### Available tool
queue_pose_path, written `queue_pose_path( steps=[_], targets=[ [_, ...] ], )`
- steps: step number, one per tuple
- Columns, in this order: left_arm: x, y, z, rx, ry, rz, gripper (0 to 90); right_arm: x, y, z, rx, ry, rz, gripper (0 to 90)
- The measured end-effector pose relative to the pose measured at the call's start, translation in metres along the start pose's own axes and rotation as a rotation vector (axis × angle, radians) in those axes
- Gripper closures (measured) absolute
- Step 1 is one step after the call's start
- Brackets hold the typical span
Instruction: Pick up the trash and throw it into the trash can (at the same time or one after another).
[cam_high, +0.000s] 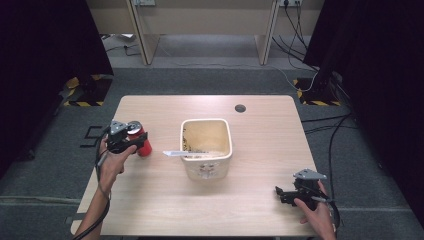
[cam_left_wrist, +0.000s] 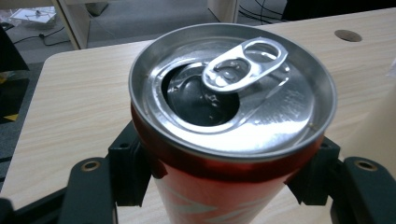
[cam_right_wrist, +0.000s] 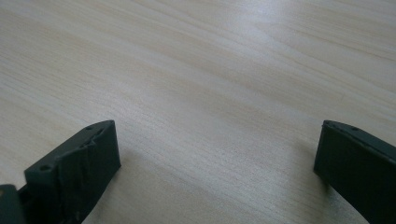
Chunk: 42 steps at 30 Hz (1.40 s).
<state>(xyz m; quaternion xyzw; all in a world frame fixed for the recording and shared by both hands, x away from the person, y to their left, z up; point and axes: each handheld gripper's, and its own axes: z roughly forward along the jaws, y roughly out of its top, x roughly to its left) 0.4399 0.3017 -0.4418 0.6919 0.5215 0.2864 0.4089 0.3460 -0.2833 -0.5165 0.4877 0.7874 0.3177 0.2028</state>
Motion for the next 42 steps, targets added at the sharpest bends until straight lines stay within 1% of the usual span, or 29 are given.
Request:
queue_pose_path(
  steps=[7,11,15,21,24,25,26,29,33,42],
  targets=[
    [-0.006,0.005,-0.009,-0.002,-0.037,0.019,33.4,0.000,0.000,0.000,0.000,0.000,0.001,0.2],
    [-0.010,0.009,-0.016,-0.005,-0.056,0.038,33.4,0.000,0.000,0.000,0.000,0.000,-0.001,0.2],
    [-0.017,0.016,-0.023,-0.013,-0.089,0.052,33.4,0.000,0.000,0.000,0.000,0.000,0.001,0.2],
    [-0.032,0.030,-0.036,-0.034,-0.141,0.094,33.4,0.000,0.000,0.000,0.000,0.000,0.001,0.2],
    [-0.040,0.037,-0.043,-0.042,-0.157,0.125,33.4,0.000,0.000,0.000,0.000,0.000,-0.001,0.2],
    [-0.042,0.039,-0.044,-0.048,-0.170,0.136,33.4,0.000,0.000,0.000,0.000,0.000,-0.001,0.2],
    [-0.044,0.040,-0.046,-0.046,-0.165,0.137,33.4,0.000,0.000,0.000,0.000,0.000,-0.001,0.2],
    [-0.049,0.045,-0.052,-0.052,-0.172,0.152,33.4,0.000,0.000,0.000,0.001,0.001,0.001,0.2],
    [-0.053,0.050,-0.057,-0.060,-0.181,0.167,33.4,0.000,0.000,0.000,0.000,0.000,-0.001,0.2],
    [-0.057,0.059,-0.062,-0.065,-0.191,0.171,33.4,0.000,0.000,0.000,0.001,0.001,0.001,0.2]
  ],
)
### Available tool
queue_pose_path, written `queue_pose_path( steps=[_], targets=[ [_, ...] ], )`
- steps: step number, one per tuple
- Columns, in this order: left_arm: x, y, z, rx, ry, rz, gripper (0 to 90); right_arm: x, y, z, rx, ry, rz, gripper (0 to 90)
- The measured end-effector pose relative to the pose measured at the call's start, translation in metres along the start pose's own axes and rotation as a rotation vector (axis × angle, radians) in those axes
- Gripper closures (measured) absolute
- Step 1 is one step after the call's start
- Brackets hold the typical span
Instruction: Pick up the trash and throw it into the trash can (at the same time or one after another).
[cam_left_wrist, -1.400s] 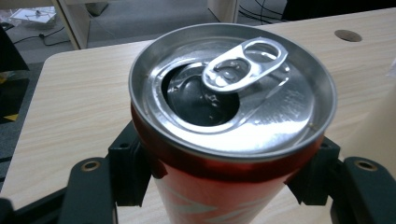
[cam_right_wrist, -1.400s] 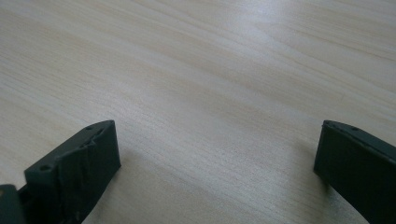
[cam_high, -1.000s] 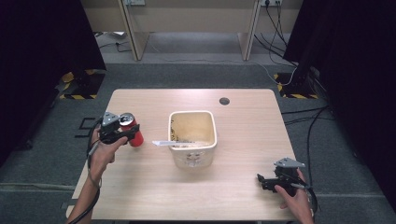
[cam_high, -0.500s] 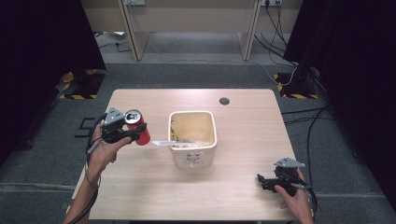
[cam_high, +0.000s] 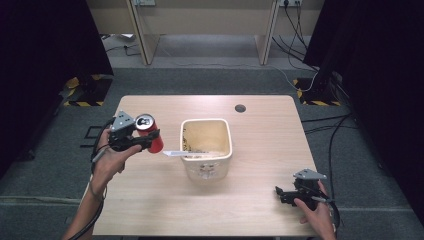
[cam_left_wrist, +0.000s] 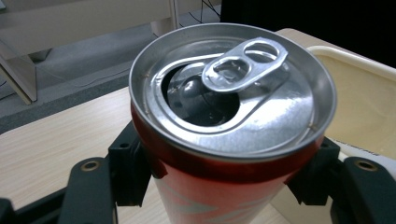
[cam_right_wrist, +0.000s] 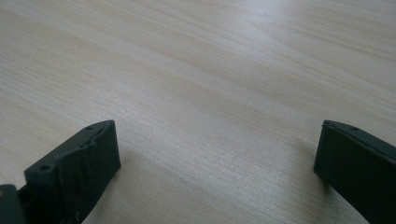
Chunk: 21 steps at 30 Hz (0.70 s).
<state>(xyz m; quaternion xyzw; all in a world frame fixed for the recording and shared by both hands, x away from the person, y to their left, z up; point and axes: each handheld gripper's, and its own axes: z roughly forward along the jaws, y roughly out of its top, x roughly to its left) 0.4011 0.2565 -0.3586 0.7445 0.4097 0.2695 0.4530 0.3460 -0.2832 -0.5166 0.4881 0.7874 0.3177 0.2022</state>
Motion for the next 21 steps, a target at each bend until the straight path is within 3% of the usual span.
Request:
queue_pose_path(
  steps=[14,21],
  targets=[
    [-0.004,0.014,-0.006,-0.006,0.003,0.028,33.4,0.000,0.000,0.000,-0.001,-0.001,-0.002,0.2],
    [-0.006,0.025,-0.009,-0.018,-0.026,0.017,33.4,0.000,0.000,0.000,0.000,0.000,0.001,0.2]
  ],
)
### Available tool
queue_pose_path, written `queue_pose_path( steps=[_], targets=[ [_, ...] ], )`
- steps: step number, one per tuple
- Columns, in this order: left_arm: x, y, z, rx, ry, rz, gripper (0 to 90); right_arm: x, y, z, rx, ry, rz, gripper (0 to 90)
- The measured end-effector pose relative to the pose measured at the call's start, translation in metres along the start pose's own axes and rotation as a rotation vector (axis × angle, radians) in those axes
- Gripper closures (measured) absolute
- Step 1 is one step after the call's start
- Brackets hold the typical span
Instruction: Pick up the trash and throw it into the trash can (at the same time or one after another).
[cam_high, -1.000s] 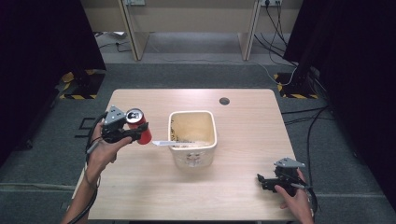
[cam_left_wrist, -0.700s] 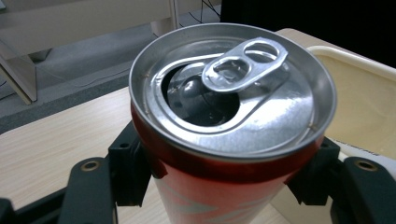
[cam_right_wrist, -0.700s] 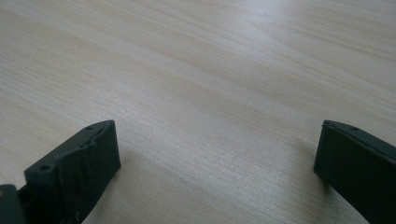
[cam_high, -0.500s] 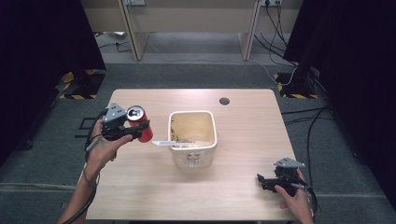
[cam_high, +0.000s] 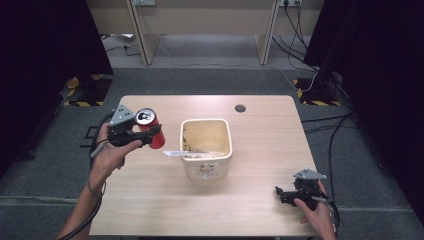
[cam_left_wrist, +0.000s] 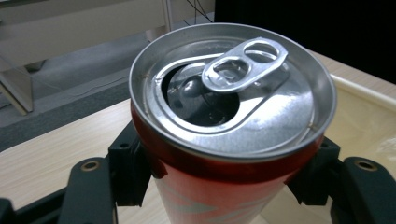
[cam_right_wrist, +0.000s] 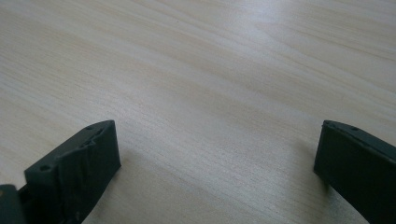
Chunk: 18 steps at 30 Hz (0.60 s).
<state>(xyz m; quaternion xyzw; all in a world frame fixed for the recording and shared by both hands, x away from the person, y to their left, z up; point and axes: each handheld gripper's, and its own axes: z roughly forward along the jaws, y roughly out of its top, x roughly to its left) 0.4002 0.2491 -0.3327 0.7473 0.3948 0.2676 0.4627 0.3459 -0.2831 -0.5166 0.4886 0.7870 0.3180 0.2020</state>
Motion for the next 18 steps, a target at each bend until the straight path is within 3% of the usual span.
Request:
queue_pose_path(
  steps=[18],
  targets=[
    [-0.012,0.034,-0.003,-0.035,-0.035,0.019,33.4,0.000,0.000,0.000,-0.002,-0.001,-0.003,0.2]
  ],
)
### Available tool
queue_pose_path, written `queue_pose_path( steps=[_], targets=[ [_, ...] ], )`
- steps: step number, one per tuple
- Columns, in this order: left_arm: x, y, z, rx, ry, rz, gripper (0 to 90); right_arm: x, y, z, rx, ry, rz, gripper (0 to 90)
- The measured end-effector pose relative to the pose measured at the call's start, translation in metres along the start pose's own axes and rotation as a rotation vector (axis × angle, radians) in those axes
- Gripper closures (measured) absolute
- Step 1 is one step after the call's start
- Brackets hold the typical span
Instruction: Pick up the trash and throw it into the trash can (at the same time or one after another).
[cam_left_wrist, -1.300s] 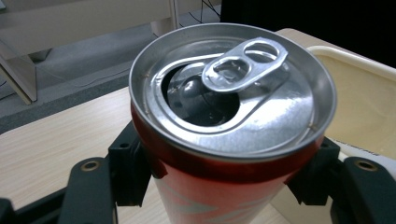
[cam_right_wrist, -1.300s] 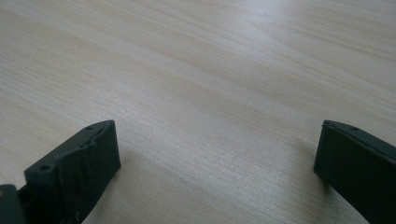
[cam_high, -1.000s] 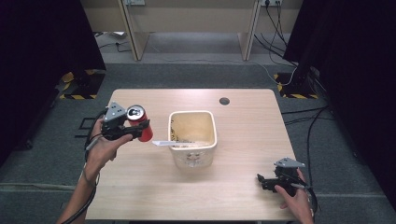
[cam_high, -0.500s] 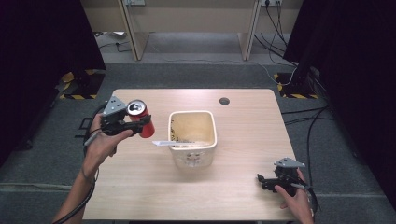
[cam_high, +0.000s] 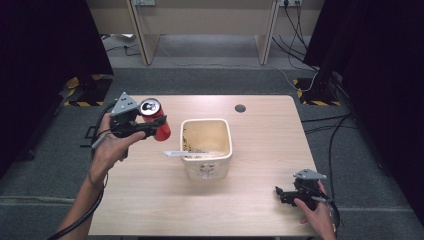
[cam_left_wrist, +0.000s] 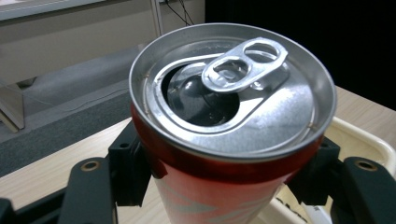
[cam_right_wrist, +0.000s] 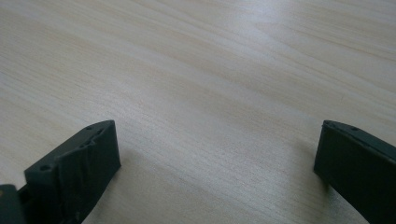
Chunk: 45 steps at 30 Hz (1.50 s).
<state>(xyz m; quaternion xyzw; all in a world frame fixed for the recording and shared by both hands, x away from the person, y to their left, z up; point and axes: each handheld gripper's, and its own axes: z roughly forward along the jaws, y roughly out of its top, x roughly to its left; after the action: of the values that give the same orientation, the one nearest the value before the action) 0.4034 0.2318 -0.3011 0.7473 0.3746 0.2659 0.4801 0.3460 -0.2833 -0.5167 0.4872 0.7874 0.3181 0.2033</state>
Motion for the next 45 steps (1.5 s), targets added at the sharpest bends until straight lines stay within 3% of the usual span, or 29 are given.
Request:
queue_pose_path(
  steps=[10,27,35,45],
  targets=[
    [-0.012,0.013,0.012,-0.015,-0.036,0.012,33.4,0.000,0.000,0.000,0.000,0.000,0.000,0.2],
    [-0.033,0.018,0.042,-0.018,-0.118,0.002,33.4,0.000,0.000,0.000,0.000,0.001,0.002,0.2],
    [-0.046,0.017,0.060,0.009,-0.149,0.011,33.4,0.000,0.000,0.000,0.000,0.001,0.001,0.2],
    [-0.051,0.012,0.076,0.052,-0.166,0.008,33.4,0.000,0.000,0.000,0.001,0.003,-0.004,0.2]
  ],
)
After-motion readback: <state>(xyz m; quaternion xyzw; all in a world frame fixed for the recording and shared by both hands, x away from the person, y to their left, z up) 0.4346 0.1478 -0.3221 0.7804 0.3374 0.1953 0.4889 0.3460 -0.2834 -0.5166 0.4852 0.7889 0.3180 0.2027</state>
